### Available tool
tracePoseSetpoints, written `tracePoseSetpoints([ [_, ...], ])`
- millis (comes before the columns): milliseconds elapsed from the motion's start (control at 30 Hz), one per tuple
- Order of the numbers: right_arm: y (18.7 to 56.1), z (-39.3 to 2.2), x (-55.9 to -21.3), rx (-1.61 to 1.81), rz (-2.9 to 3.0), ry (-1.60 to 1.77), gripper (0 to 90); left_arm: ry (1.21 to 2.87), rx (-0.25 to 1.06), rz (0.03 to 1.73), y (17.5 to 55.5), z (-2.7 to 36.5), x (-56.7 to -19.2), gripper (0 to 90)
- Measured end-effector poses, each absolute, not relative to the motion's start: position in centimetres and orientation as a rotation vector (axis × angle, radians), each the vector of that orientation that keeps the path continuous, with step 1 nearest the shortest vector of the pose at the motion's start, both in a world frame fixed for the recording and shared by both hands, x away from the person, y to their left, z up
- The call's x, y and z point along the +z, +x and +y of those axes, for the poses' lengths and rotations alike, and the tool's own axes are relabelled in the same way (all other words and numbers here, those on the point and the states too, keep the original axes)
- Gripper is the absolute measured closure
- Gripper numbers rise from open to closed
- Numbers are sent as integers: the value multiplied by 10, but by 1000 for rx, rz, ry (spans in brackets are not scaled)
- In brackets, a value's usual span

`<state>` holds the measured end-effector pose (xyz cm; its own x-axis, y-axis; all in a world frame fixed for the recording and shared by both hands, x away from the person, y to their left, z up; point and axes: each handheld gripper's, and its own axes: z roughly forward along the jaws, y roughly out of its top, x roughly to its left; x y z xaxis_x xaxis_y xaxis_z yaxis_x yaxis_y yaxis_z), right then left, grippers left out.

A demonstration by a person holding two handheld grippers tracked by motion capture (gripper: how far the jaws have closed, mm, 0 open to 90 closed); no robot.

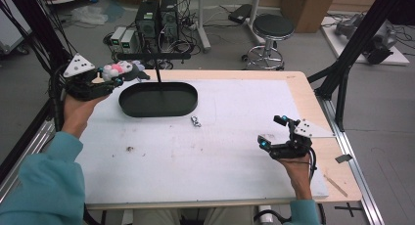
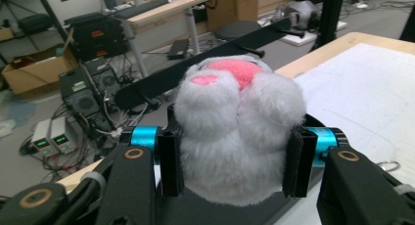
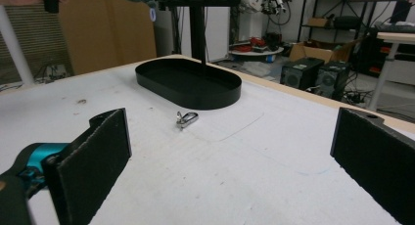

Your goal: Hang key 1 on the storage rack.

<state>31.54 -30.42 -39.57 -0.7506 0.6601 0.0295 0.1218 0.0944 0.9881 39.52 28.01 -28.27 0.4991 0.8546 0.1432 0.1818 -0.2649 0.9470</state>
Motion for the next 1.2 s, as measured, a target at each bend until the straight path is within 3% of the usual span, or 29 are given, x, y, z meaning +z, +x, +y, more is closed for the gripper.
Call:
tracePoseSetpoints([
  [1200,312,-303,-395,1762,1869,755,6,1721,909,919,430,256,-264,537],
])
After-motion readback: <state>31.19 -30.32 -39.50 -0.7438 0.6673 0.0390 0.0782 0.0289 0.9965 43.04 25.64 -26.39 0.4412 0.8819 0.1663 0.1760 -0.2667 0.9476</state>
